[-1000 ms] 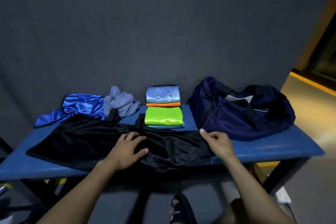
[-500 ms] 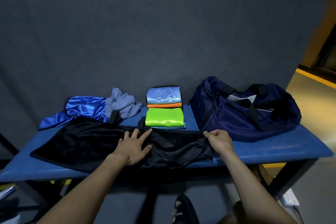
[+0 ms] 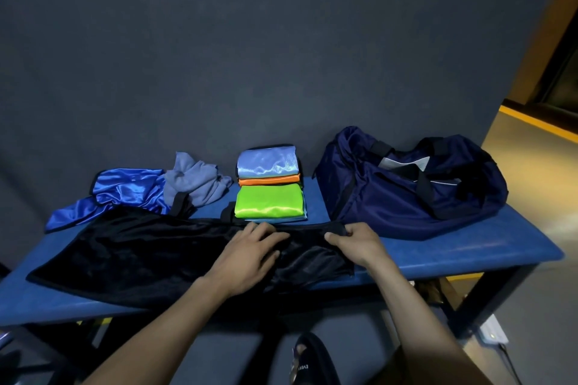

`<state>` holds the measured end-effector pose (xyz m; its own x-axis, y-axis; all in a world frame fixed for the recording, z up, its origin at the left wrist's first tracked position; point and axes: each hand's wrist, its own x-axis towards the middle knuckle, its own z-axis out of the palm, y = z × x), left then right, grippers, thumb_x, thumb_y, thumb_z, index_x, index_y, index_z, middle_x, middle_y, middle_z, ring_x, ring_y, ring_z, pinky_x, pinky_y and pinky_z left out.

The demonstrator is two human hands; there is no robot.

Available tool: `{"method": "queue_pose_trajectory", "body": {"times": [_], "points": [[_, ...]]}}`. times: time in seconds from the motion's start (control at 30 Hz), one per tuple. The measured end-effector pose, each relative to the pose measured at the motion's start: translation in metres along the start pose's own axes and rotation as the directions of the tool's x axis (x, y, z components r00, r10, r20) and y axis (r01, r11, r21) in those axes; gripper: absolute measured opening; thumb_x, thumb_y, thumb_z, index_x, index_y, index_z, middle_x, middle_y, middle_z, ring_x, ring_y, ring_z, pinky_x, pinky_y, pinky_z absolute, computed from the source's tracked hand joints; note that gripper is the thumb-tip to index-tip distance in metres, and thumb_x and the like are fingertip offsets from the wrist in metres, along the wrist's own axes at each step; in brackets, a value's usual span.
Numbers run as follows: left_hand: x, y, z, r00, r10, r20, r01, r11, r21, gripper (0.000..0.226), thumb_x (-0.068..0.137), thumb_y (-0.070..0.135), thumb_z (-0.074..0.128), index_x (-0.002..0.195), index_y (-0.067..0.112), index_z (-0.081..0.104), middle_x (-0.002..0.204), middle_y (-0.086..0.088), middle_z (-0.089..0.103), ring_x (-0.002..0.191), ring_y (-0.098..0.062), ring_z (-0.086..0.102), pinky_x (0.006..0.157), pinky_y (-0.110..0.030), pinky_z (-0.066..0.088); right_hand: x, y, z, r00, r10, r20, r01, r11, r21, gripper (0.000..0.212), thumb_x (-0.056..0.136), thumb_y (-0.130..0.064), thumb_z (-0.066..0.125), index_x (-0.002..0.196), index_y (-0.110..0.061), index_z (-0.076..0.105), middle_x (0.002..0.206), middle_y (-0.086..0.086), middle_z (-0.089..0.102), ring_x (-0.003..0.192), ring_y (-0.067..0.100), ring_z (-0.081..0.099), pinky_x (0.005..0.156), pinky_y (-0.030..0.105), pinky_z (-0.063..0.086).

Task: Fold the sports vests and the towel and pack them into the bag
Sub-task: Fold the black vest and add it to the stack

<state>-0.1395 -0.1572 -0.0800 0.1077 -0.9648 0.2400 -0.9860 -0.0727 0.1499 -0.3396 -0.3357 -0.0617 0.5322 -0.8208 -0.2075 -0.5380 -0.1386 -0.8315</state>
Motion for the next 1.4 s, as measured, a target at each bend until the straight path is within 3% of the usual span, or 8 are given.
{"method": "queue_pose_trajectory", "body": {"times": [0.17,0.37,0.5,0.6,0.7,0.87,1.0,1.4], "points": [[0.023,0.022,0.002,0.982,-0.049,0.185,0.052,0.999,-0.015,0.043,0.099,0.049,0.051,0.140,0.038,0.045,0.128,0.009,0.047,0.114,-0.019,0.047,0.094,-0.040,0.045,-0.007,0.006,0.009,0.995,-0.100,-0.014,0.100,0.973,0.207,0.009,0.082,-0.026,0.082,0.090,-0.022,0.080,0.085,-0.008,0.079,0.085,0.014,0.075,0.086,0.044,0.061],[0.051,0.042,-0.009,0.997,-0.020,0.072,0.046,0.926,-0.376,0.063,0.094,0.035,0.066,0.147,0.041,0.032,0.125,0.010,0.059,0.106,-0.012,0.057,0.091,-0.030,0.047,-0.020,0.007,0.021,0.918,-0.389,-0.082,0.381,0.920,-0.093,0.005,0.085,-0.022,0.075,0.088,-0.026,0.076,0.082,-0.008,0.065,0.079,0.010,0.063,0.069,0.030,0.047],[0.060,0.048,-0.009,0.994,0.098,0.039,-0.066,0.870,-0.488,0.027,0.094,0.025,0.063,0.120,0.029,0.058,0.111,0.003,0.062,0.099,-0.012,0.057,0.091,-0.031,0.046,-0.021,0.011,0.016,0.867,-0.498,0.035,0.497,0.855,-0.148,0.006,0.084,-0.025,0.079,0.085,-0.026,0.073,0.092,-0.001,0.059,0.087,0.010,0.059,0.076,0.024,0.044],[0.054,0.042,-0.009,0.996,0.083,-0.007,-0.077,0.876,-0.477,0.010,0.096,0.023,0.065,0.103,0.023,0.058,0.098,0.005,0.058,0.091,-0.010,0.054,0.085,-0.031,0.045,-0.025,0.014,0.005,0.905,-0.401,0.143,0.377,0.911,0.170,0.014,0.085,-0.019,0.081,0.094,-0.028,0.074,0.102,0.001,0.066,0.093,0.006,0.065,0.085,0.015,0.046],[0.046,0.034,-0.003,0.995,0.096,0.028,-0.074,0.892,-0.446,0.011,0.096,0.022,0.066,0.100,0.025,0.057,0.097,0.007,0.056,0.090,-0.011,0.054,0.083,-0.032,0.046,-0.019,0.012,-0.003,0.990,-0.111,0.089,0.060,0.891,0.450,0.019,0.100,-0.029,0.064,0.097,-0.012,0.072,0.088,0.005,0.065,0.073,0.015,0.062,0.067,0.027,0.051],[0.042,0.029,0.001,0.993,0.106,0.054,-0.069,0.883,-0.463,0.020,0.094,0.010,0.065,0.096,0.028,0.055,0.098,0.011,0.059,0.091,-0.014,0.057,0.085,-0.039,0.050,-0.001,0.000,-0.004,0.969,0.140,0.201,-0.206,0.912,0.356,0.014,0.101,-0.022,0.061,0.101,-0.008,0.062,0.070,0.006,0.056,0.043,0.014,0.051,0.044,0.025,0.044],[0.042,0.029,0.002,0.993,0.090,0.072,-0.048,0.889,-0.456,0.025,0.093,0.007,0.064,0.096,0.029,0.054,0.098,0.013,0.058,0.091,-0.013,0.056,0.086,-0.037,0.049,0.006,-0.016,-0.009,0.902,0.171,0.396,-0.259,0.949,0.179,0.016,0.095,-0.030,0.070,0.089,-0.016,0.063,0.059,0.000,0.046,0.045,0.010,0.033,0.042,0.019,0.025],[0.046,0.033,0.000,0.988,0.073,0.140,-0.002,0.893,-0.449,0.030,0.082,-0.003,0.056,0.096,0.023,0.056,0.098,0.010,0.062,0.089,-0.010,0.056,0.083,-0.022,0.043,0.026,-0.037,-0.017,0.867,-0.155,0.474,0.024,0.962,0.271,0.019,0.088,-0.002,0.070,0.080,-0.017,0.061,0.074,0.000,0.062,0.068,0.012,0.056,0.061,0.024,0.041]]}}
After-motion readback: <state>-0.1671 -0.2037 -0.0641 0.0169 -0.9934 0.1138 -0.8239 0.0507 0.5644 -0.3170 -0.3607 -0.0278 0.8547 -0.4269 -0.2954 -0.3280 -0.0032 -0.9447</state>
